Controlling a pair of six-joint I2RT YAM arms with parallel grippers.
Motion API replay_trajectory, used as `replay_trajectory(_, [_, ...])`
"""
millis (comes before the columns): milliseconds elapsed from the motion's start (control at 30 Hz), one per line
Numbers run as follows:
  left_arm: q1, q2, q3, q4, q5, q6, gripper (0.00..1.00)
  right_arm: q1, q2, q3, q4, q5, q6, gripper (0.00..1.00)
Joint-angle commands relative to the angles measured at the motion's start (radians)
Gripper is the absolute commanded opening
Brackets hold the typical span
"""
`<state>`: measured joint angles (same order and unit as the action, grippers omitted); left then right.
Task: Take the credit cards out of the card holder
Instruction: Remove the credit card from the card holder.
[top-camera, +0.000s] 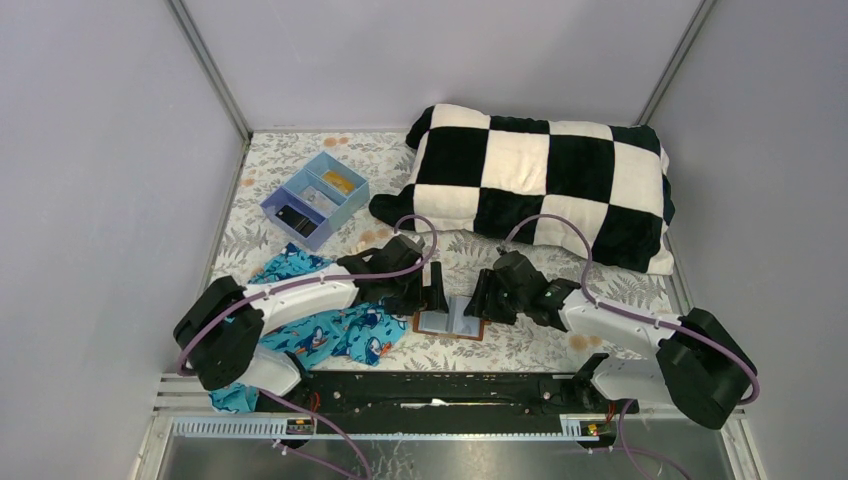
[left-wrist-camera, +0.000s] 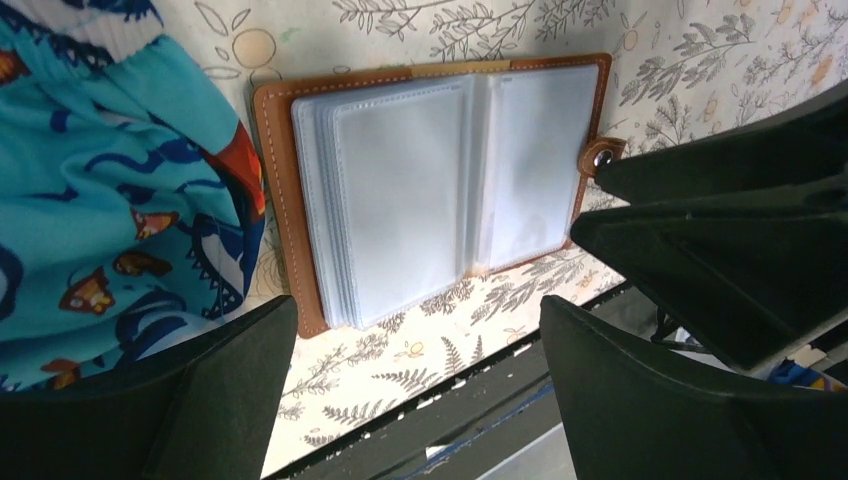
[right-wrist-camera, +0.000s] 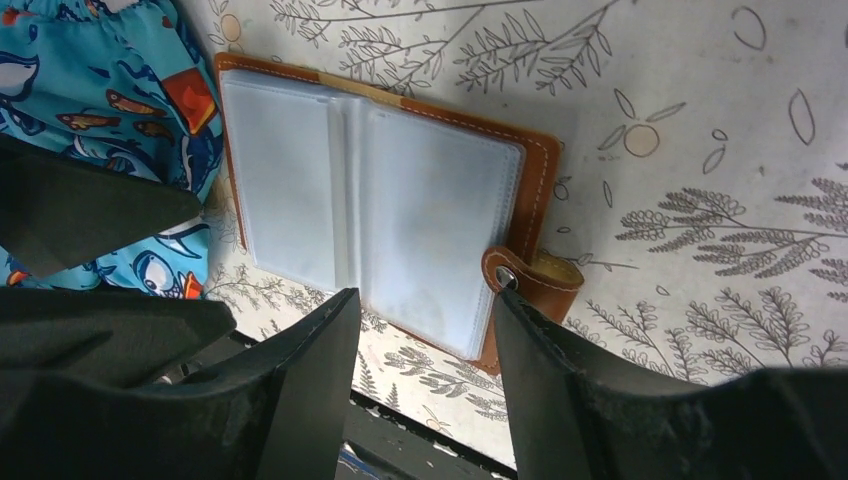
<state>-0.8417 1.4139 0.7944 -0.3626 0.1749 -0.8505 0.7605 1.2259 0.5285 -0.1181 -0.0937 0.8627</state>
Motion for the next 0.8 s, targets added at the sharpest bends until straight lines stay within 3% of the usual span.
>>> replay_trajectory(0, [-0.011,0.033,0.043,0.095,-0.045,-0.006,0.94,0.010,-0.063,-0.024,0.009,0.038,0.023,0.59])
replay_trajectory(400, [-0.042,0.150,0.078,0.148,-0.018,-0.008,0.91,0.011,-0.135,-0.086,0.006,0.046,0.052,0.60])
replay_trajectory(600, [-0.053,0.120,0.100,0.188,0.061,-0.043,0.80,0.010,-0.131,-0.097,0.008,0.052,0.060,0.60])
replay_trajectory(767, [-0.071,0.086,0.121,0.245,0.134,-0.073,0.78,0.010,-0.118,-0.122,0.046,0.042,0.078,0.60])
